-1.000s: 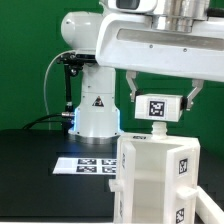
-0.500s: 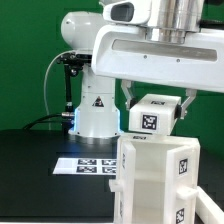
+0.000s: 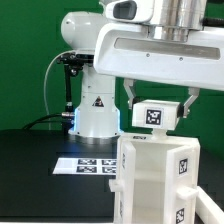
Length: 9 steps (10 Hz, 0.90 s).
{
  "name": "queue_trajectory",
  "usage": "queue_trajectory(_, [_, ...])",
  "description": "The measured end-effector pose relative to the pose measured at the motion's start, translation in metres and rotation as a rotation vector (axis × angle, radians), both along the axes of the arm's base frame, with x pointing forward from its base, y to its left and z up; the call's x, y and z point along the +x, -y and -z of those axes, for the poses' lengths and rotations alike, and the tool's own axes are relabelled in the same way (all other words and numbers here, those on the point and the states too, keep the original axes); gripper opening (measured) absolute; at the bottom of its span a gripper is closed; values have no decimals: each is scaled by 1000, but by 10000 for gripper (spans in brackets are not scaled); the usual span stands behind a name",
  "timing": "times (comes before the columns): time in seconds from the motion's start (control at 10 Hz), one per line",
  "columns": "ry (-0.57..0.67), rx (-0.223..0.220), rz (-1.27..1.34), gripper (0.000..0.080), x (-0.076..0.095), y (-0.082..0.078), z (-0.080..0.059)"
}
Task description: Assemble cabinet
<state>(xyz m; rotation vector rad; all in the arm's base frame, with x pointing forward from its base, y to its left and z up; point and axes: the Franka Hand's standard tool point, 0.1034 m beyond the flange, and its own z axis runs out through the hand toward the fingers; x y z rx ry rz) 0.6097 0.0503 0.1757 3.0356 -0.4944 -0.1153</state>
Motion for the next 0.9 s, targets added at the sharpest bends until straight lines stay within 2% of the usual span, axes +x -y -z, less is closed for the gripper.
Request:
queue_trajectory(0.2, [26, 3, 3, 566, -2, 2, 5])
queue_trajectory(0.3, [26, 5, 9, 566, -9, 3, 10])
queue_trajectory(0.9, [22, 6, 14, 566, -12, 5, 10])
